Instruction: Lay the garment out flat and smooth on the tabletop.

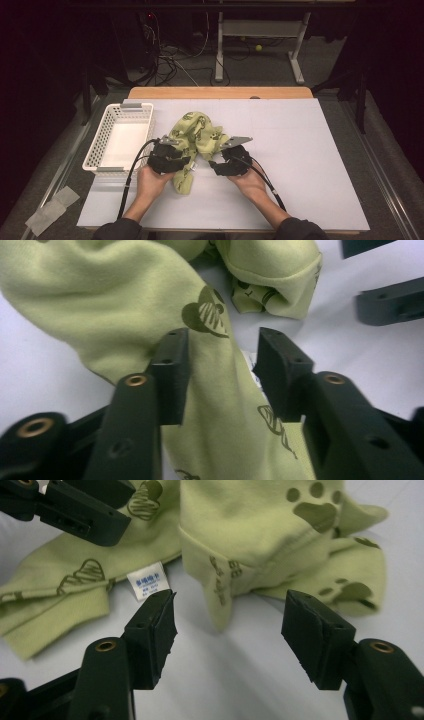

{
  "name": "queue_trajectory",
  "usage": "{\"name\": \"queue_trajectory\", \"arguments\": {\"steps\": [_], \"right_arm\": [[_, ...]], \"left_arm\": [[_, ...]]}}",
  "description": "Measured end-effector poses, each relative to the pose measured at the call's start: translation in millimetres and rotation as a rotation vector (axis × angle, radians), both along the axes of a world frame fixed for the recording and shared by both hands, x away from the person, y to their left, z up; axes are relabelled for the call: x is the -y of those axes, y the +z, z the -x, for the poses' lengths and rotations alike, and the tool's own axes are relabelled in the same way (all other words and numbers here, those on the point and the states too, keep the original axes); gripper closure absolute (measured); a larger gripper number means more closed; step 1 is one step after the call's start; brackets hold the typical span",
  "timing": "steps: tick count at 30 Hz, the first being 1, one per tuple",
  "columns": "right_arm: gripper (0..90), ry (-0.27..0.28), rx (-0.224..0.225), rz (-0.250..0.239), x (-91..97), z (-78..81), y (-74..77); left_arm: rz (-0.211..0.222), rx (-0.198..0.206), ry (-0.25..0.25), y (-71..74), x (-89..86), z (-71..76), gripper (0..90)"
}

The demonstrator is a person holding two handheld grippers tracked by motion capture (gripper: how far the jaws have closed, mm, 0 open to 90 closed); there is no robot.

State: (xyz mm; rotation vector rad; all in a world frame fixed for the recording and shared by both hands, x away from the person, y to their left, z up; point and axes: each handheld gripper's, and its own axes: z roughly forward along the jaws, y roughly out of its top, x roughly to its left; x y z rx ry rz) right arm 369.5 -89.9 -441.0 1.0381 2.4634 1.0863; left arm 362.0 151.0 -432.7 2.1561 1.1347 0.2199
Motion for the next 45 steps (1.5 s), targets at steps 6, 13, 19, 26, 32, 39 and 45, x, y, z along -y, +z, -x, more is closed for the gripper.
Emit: {"name": "queue_trajectory", "arguments": {"steps": [6,13,19,26,32,39,45], "right_arm": [[55.9,0.001,-0.044,0.06,-18.0,-11.8,-6.1],[86.0,0.031,-0.04,0.081,-13.9,-13.5,-1.2],[88.7,0.022,-0.025,0.075,1.7,-12.8,12.4],[88.8,-0.026,0.008,0.074,33.0,-16.9,27.5],[88.8,-0.121,0.027,0.066,68.8,-24.9,37.4],[81.3,-0.166,-0.016,0.061,93.4,-29.9,33.8],[70.0,-0.114,0.062,0.038,80.8,-6.6,40.5]], "left_arm": [[0.01,-0.01,-0.013,-0.7,-2.1,-1.7,76.2],[0.024,-0.012,-0.028,0.7,-2.3,-0.7,83.4],[0.049,-0.019,-0.053,2.2,-0.8,0.3,84.1],[0.078,-0.021,-0.094,7.7,4.1,4.6,84.1],[0.092,-0.021,-0.146,13.2,15.7,11.7,84.1],[0.078,-0.036,-0.195,10.9,29.7,16.7,83.9],[0.069,-0.034,-0.177,10.3,25.5,15.0,75.5]]}}
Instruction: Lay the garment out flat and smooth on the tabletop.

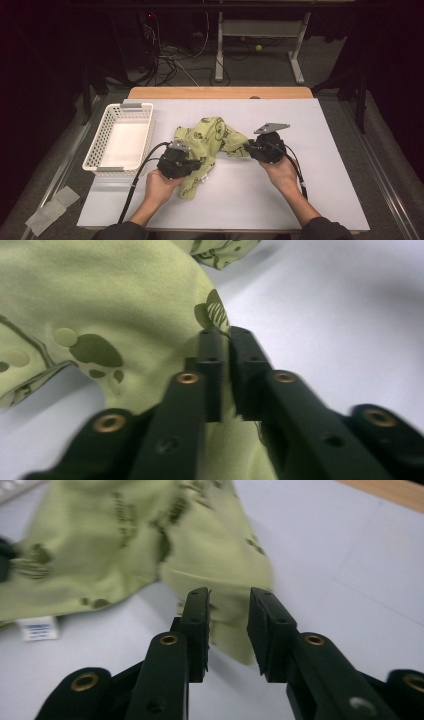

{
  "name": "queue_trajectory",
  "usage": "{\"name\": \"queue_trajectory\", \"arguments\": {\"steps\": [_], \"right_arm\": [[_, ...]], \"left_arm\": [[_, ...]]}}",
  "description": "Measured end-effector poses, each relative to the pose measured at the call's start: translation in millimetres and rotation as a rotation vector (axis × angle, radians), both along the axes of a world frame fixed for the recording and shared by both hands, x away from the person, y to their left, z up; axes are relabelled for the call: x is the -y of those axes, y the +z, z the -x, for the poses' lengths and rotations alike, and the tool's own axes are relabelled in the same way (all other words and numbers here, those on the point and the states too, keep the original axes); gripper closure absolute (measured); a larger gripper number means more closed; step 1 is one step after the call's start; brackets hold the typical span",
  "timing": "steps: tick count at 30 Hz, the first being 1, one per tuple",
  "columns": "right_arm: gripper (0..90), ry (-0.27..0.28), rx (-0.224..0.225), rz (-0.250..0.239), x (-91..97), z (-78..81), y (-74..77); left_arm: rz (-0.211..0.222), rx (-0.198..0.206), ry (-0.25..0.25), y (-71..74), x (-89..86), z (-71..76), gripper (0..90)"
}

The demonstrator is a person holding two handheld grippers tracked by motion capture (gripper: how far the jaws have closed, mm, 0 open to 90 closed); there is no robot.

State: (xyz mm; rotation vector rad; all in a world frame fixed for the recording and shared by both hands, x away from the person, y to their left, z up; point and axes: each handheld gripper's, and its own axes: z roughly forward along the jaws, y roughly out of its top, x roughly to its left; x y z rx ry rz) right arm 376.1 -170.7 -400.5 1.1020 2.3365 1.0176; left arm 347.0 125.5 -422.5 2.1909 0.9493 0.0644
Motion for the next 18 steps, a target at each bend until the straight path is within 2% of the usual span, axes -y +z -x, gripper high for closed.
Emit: {"name": "queue_trajectory", "arguments": {"steps": [3,8,13,18], "right_arm": [[69.3,0.067,-0.005,-0.019,-14.2,11.6,2.0],[63.9,0.144,-0.088,-0.004,-44.6,15.2,-12.3],[58.5,0.152,-0.158,0.002,-67.4,5.0,-30.1],[50.6,0.16,-0.176,0.026,-86.7,0.6,-39.6]], "left_arm": [[0.007,0.022,0.025,5.7,-4.5,2.1,69.2],[0.021,0.051,0.057,12.4,-13.5,3.0,62.0],[-0.003,0.076,0.086,12.5,-18.6,0.6,56.4],[-0.019,0.055,0.113,8.8,-24.3,-4.5,52.7]]}}
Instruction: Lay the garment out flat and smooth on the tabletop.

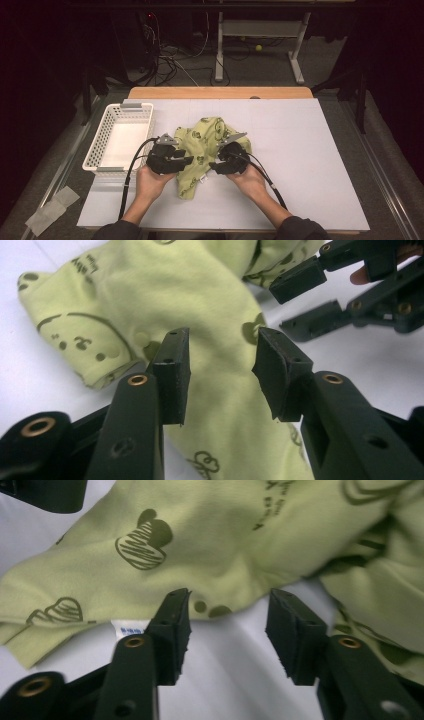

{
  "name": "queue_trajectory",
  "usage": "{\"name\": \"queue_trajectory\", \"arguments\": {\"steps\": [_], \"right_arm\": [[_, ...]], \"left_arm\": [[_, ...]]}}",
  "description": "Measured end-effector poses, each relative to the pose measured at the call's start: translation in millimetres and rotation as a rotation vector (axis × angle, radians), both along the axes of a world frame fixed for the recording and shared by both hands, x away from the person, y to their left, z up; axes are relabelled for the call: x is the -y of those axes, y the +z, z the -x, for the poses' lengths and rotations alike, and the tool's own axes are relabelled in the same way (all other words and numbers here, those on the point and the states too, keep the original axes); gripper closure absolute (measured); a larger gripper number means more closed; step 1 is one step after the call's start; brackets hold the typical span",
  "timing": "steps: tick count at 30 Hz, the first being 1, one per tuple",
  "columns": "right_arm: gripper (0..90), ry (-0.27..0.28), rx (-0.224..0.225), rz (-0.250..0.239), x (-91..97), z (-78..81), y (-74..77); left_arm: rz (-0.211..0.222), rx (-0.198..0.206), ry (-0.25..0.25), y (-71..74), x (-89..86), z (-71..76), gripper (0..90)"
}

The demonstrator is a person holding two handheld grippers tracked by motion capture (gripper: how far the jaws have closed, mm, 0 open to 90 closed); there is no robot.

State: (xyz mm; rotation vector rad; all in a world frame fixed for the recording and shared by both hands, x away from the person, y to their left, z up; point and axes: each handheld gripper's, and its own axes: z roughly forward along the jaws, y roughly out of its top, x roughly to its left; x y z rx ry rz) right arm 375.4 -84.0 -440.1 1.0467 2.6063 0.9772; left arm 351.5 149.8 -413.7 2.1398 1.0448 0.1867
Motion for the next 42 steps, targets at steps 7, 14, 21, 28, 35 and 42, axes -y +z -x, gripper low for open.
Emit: {"name": "queue_trajectory", "arguments": {"steps": [7,14,21,28,35,42], "right_arm": [[50.5,0.022,-0.007,0.084,-23.7,-3.4,-12.7],[89.2,0.09,0.048,0.145,-30.2,0.2,-15.8],[90.0,0.11,0.035,0.147,-26.8,2.5,-11.4],[68.3,0.073,0.011,0.1,-29.0,-5.2,-6.1],[72.3,0.061,0.009,0.126,-44.1,-11.6,-13.6],[90.0,0.118,0.007,0.177,-49.3,-9.1,-10.9]], "left_arm": [[-0.017,-0.023,0.023,-6.7,-3.8,-5.5,50.2],[-0.008,-0.026,0.027,-8.2,-3.5,-6.2,47.5],[-0.008,-0.032,0.033,-9.0,-5.1,-7.6,47.5],[-0.028,-0.065,0.042,-18.2,-2.4,-11.1,47.6],[-0.027,-0.064,0.046,-19.1,-3.1,-11.4,47.6],[-0.024,-0.058,0.048,-17.1,-4.7,-10.5,47.6]]}}
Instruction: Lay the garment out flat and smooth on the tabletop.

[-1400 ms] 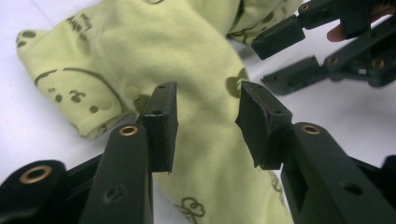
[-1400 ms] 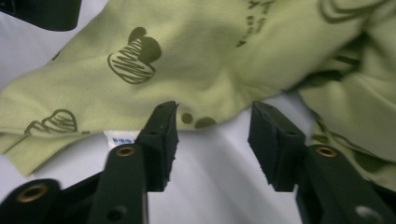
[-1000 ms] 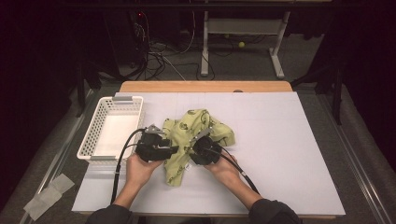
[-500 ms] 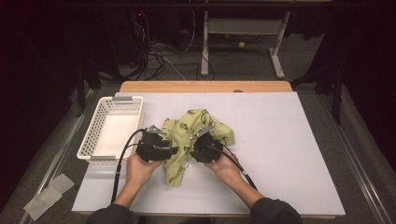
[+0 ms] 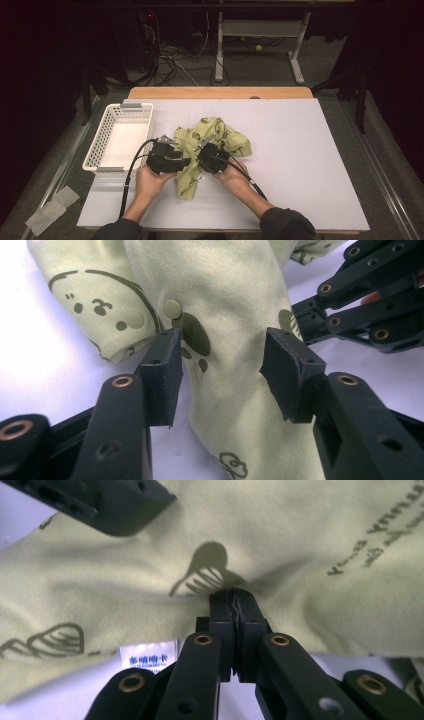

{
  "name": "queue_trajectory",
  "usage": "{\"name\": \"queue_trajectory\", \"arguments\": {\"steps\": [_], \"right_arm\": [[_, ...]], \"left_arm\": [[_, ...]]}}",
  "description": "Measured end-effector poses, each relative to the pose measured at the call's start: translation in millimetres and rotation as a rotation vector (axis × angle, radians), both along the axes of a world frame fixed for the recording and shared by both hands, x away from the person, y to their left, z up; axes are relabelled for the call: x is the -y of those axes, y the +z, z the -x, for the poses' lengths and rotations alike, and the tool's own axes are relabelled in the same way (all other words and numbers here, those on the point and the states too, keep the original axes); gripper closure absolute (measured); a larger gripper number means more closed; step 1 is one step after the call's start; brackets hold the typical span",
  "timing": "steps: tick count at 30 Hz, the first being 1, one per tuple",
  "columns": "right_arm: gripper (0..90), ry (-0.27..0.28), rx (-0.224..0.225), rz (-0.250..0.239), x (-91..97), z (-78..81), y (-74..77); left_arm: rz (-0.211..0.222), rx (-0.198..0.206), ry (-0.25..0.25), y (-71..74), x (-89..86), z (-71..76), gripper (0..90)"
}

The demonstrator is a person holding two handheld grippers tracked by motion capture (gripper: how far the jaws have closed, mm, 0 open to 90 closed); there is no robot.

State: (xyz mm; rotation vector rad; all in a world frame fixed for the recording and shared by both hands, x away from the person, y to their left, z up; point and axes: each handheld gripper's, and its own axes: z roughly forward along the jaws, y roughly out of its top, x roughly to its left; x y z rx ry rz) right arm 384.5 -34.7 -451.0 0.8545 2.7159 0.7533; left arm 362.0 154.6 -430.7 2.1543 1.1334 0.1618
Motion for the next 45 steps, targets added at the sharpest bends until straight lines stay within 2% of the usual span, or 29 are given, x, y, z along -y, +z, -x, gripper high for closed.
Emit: {"name": "queue_trajectory", "arguments": {"steps": [5,10,15,18,19,25,30,35,38,39,42,45], "right_arm": [[90.0,-0.009,0.014,-0.005,21.3,4.8,5.3],[90.0,-0.059,0.032,-0.034,54.3,7.6,19.1],[90.0,-0.109,0.063,-0.042,85.8,8.8,30.2],[90.0,-0.151,0.063,-0.04,102.4,8.5,33.6],[90.0,-0.151,0.075,-0.033,107.5,8.0,33.8],[90.0,-0.202,0.076,-0.01,132.1,7.0,31.1],[90.0,-0.243,0.066,0.013,142.8,3.1,22.8],[89.6,-0.268,0.055,0.004,149.0,-2.0,19.1],[87.8,-0.262,0.056,-0.011,146.0,0.2,19.9],[85.5,-0.25,0.06,-0.019,144.6,1.5,20.3],[81.5,-0.227,0.053,-0.042,139.3,6.5,21.3],[78.6,-0.211,0.046,-0.053,134.5,10.4,20.6]], "left_arm": [[0.009,0.004,0.003,0.1,-1.0,-0.4,47.6],[0.009,0.009,0.001,-0.3,1.6,0.7,47.6],[0.015,0.013,0.005,0.0,1.4,0.8,47.6],[0.0,0.003,0.0,-3.8,4.1,-0.3,47.6],[-0.01,-0.001,-0.004,-5.1,5.2,-0.7,47.6],[-0.037,-0.012,-0.014,-11.2,12.1,-3.6,47.6],[-0.032,0.0,0.001,-9.1,13.0,-6.3,47.6],[-0.05,0.019,-0.004,-4.2,18.4,-10.4,47.5],[-0.053,0.018,-0.014,-2.6,21.5,-13.5,47.6],[-0.048,0.006,-0.023,-2.4,22.7,-14.9,47.6],[-0.038,-0.02,-0.051,-4.5,28.5,-18.3,52.6],[-0.064,-0.031,-0.054,-9.1,34.4,-21.9,58.9]]}}
